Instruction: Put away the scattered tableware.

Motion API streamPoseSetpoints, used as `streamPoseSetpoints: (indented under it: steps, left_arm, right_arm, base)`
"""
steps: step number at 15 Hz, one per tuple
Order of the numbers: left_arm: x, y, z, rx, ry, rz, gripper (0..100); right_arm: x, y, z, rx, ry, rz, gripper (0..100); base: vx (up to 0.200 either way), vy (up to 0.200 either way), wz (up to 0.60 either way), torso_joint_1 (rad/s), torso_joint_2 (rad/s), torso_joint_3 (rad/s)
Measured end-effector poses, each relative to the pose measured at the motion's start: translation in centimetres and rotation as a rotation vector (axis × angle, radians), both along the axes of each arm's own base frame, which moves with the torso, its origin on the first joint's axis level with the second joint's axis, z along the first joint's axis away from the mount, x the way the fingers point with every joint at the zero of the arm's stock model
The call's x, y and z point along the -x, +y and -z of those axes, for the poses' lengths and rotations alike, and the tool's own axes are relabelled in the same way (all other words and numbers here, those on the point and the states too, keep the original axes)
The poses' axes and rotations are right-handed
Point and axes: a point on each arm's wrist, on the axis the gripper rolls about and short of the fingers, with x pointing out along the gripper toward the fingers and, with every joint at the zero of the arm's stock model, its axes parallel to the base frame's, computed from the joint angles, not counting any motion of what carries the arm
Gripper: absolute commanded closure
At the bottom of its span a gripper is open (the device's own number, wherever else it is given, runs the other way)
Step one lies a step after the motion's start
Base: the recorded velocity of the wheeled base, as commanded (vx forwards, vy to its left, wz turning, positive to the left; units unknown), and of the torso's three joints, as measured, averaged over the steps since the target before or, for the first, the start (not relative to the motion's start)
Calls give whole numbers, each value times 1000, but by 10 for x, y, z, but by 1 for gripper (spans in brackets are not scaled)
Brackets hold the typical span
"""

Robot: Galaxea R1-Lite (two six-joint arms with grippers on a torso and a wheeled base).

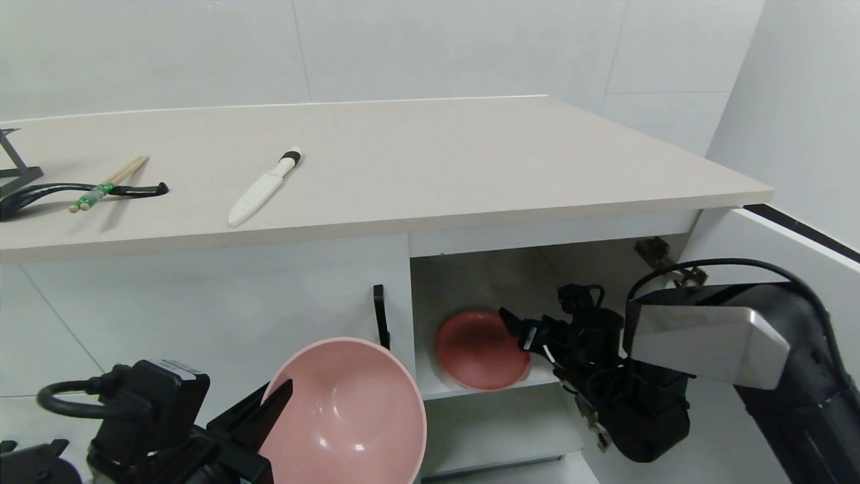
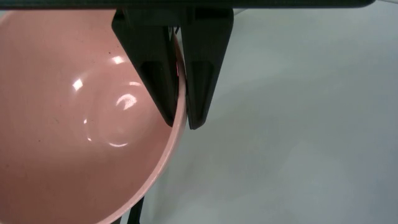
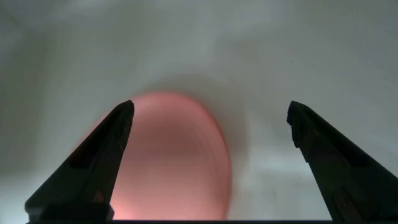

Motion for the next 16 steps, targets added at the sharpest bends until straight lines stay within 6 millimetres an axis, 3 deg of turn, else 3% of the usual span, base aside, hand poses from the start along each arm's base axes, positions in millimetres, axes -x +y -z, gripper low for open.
streamPoseSetpoints:
  steps: [2, 8, 12, 16]
  left_arm:
    - [0, 0, 0, 0, 0, 0, 100]
    - [0, -1, 2, -9, 6, 7, 100]
    - [1, -3, 2, -10, 7, 14, 100]
    - [7, -10, 6, -74, 7, 88, 100]
  right_arm:
    - [19, -3, -24, 7, 3, -10, 0]
    - [124, -9, -85, 78, 48, -98, 0]
    - [161, -19, -103, 260, -15, -91, 0]
    - [195, -20, -131, 248, -121, -115, 0]
  base:
    - [0, 0, 0, 0, 0, 0]
    - [0, 0, 0, 0, 0, 0]
    - [0, 0, 0, 0, 0, 0]
    - [0, 0, 0, 0, 0, 0]
